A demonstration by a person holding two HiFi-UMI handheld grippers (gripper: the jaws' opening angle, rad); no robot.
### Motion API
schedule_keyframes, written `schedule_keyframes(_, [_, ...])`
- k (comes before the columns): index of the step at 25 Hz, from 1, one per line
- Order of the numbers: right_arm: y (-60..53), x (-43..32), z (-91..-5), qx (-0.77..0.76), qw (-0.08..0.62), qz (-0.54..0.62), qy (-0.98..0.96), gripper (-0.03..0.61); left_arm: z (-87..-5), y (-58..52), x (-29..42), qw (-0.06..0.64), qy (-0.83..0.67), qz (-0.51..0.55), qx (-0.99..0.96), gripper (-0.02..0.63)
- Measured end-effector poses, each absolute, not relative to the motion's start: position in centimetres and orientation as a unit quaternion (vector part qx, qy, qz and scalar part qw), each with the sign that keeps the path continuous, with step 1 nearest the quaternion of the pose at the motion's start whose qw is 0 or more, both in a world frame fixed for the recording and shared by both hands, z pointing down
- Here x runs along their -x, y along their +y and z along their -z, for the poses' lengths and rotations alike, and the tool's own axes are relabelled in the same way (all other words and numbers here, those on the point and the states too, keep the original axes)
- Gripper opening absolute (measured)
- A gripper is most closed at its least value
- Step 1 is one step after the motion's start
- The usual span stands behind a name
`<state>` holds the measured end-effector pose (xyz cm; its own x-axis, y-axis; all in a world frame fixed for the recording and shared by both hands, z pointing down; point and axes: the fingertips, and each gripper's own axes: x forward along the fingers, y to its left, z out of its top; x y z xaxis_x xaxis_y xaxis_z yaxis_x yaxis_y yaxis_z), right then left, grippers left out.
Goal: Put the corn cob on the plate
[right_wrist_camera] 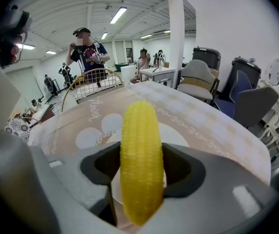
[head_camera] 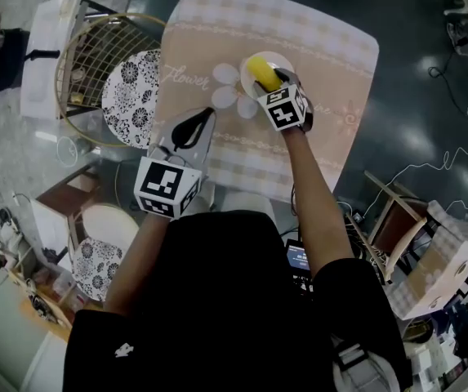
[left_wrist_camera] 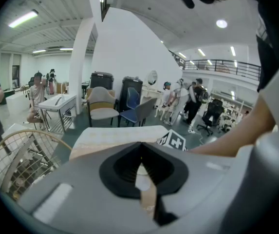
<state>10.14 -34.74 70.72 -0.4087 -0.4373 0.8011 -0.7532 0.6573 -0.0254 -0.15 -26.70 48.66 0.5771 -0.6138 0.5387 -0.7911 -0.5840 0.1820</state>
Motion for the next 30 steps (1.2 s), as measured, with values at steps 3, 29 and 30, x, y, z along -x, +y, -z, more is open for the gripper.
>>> schedule_keyframes(3, [-34.8, -10.1, -71.1, -0.364, 0.404, -0.200, -0.815, 0.250, -48.7, -26.7, 0.2, 0.206, -0.407, -0.217, -0.863, 0.003])
schedule_keyframes(29, [-35.3, -9.9, -72.5, -0.366, 0.406, -0.202, -0.813, 0.252, -49.2, -26.6, 0.8, 0.209, -0.418, -0.225, -0.855, 0.003])
schedule_keyframes(30, [-35.3, -9.9, -72.4, -0.366, 0.405, -0.201, -0.813, 0.253, -49.2, -26.6, 0.8, 0.209, -0.417, -0.226, -0.855, 0.003])
